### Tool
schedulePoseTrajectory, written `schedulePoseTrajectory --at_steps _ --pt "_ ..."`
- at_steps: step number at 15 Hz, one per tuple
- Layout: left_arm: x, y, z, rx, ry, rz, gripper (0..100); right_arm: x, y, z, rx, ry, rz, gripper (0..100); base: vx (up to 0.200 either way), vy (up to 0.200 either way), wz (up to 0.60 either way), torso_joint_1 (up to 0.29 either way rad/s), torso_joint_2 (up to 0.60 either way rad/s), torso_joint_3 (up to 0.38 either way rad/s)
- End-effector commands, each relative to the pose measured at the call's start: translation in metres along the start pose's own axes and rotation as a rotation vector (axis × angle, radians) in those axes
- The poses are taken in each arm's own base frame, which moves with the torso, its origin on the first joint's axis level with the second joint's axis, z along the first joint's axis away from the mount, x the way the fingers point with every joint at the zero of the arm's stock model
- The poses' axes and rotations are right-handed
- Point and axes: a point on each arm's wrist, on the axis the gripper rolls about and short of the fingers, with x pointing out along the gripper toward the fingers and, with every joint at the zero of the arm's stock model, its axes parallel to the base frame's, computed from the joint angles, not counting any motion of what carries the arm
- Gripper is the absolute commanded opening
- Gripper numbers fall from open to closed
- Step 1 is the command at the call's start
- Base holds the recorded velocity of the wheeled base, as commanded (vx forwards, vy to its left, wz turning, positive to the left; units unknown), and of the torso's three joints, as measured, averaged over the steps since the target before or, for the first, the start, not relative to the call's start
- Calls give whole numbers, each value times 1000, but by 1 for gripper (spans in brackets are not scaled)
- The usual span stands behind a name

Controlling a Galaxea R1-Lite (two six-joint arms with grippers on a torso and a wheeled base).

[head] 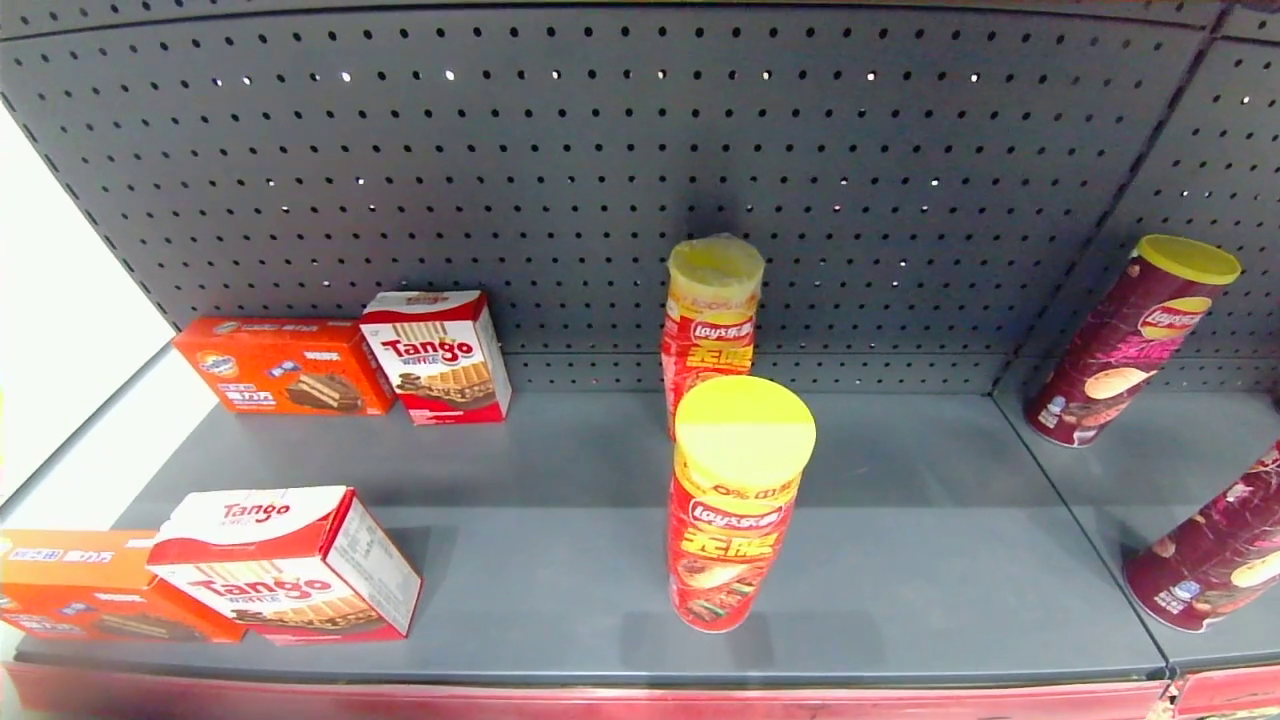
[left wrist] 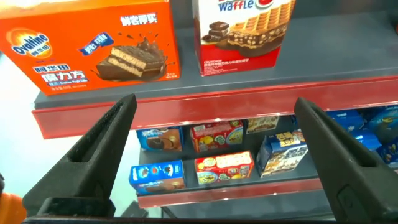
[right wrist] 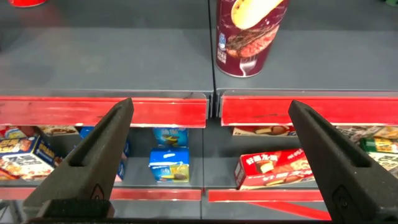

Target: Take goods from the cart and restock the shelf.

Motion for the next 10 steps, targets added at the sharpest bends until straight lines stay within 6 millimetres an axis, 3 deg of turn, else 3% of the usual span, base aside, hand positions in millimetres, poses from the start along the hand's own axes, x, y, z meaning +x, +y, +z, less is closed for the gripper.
schedulePoseTrajectory --at_steps 1,3,10 --pt "0 0 0 5 0 -3 100 0 0 0 -1 -1 1 100 -200 0 0 2 7 -2" --pt "0 0 0 5 0 -4 100 0 0 0 -1 -1 1 100 -200 0 0 7 -2 2" --pt "0 0 0 -6 0 2 100 0 0 0 -1 -1 1 100 0 0 0 0 0 0"
